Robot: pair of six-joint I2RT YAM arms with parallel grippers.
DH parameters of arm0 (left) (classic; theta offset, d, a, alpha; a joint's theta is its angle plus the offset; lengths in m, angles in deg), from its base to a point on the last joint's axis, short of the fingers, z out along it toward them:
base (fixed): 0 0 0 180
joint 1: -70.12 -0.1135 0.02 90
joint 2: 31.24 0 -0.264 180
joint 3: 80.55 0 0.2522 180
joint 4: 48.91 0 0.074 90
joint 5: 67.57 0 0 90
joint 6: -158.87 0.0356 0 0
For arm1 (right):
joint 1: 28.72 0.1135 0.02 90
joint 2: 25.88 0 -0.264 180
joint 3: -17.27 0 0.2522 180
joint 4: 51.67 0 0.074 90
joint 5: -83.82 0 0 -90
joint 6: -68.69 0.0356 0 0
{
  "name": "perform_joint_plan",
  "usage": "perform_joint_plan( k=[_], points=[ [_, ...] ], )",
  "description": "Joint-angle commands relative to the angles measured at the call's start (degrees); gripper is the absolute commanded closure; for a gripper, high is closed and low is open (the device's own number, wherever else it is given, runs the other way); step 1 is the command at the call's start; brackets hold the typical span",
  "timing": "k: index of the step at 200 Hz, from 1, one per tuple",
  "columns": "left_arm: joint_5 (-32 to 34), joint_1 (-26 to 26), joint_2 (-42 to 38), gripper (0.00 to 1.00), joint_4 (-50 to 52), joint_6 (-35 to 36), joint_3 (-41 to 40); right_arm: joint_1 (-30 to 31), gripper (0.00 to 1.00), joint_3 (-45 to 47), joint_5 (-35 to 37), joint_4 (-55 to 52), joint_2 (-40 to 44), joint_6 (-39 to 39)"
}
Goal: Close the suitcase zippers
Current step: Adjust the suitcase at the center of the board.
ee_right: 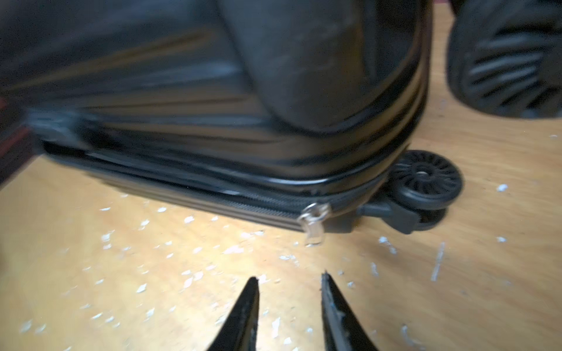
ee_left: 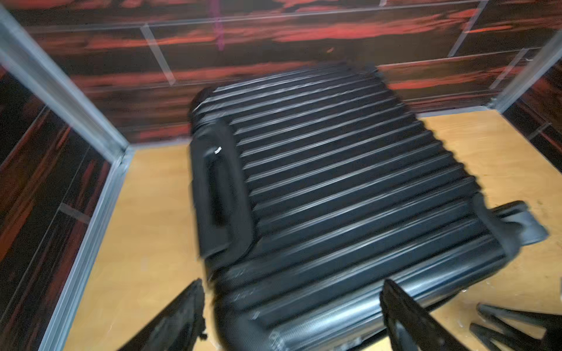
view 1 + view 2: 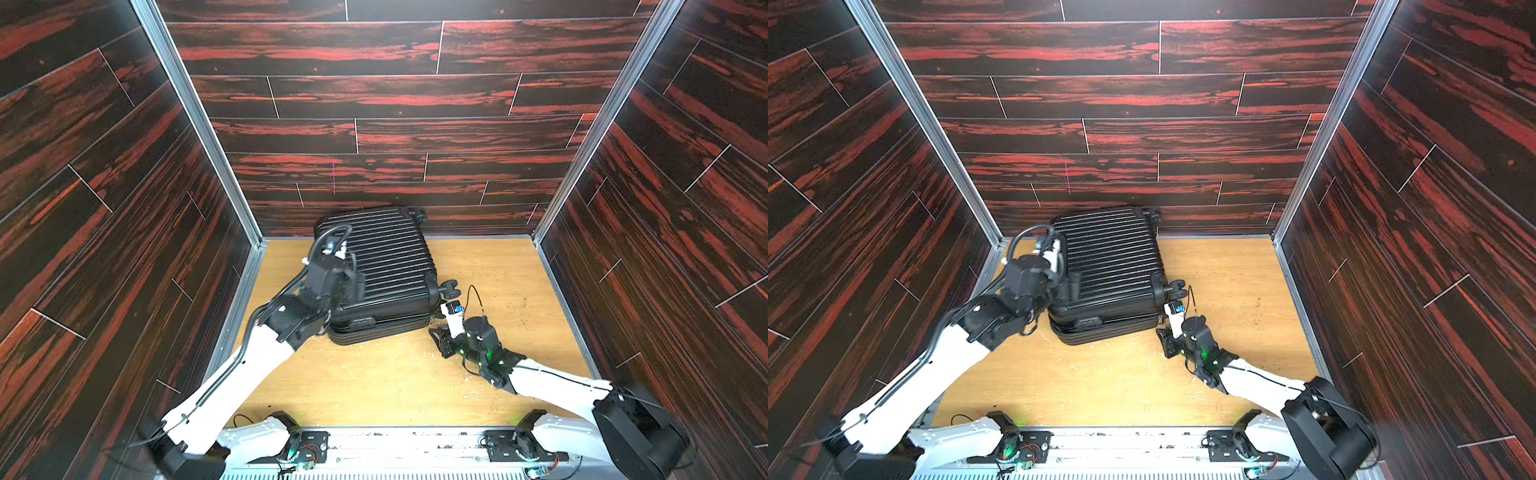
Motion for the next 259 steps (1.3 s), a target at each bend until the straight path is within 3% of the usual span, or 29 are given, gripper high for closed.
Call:
perform_joint_plan(
  k=[1,100,175,222,231,259],
  points=[
    [2.8,-0.9,-2.5,0.09,3.3,-4.6,-1.8,0.5,0.63,-2.2,4.2,-1.4,-3.0,-1.9],
    [3.3,-2.3,-4.3,0.08,4.7,-4.4,-4.4,0.9,0.63,-10.8,9.6,-2.3,-13.5,-1.2],
    [1.9,-6.4,-4.0,0.08,7.7,-6.2,-3.9,0.9,0.91,-10.2,7.3,-1.2,-12.8,-3.1],
    [0.9,-9.3,-2.3,0.06,8.7,-7.1,-3.3,0.5,0.97,-9.5,4.5,-0.6,-12.4,-2.8],
    [-0.1,-10.9,-1.4,0.02,9.1,-8.1,-2.8,0.4,0.97,-9.4,4.3,-0.7,-12.3,-2.8],
    [-10.2,-18.8,5.0,0.02,9.5,-10.8,0.4,0.2,0.98,-9.3,4.1,-0.8,-12.3,-2.8]
  ],
)
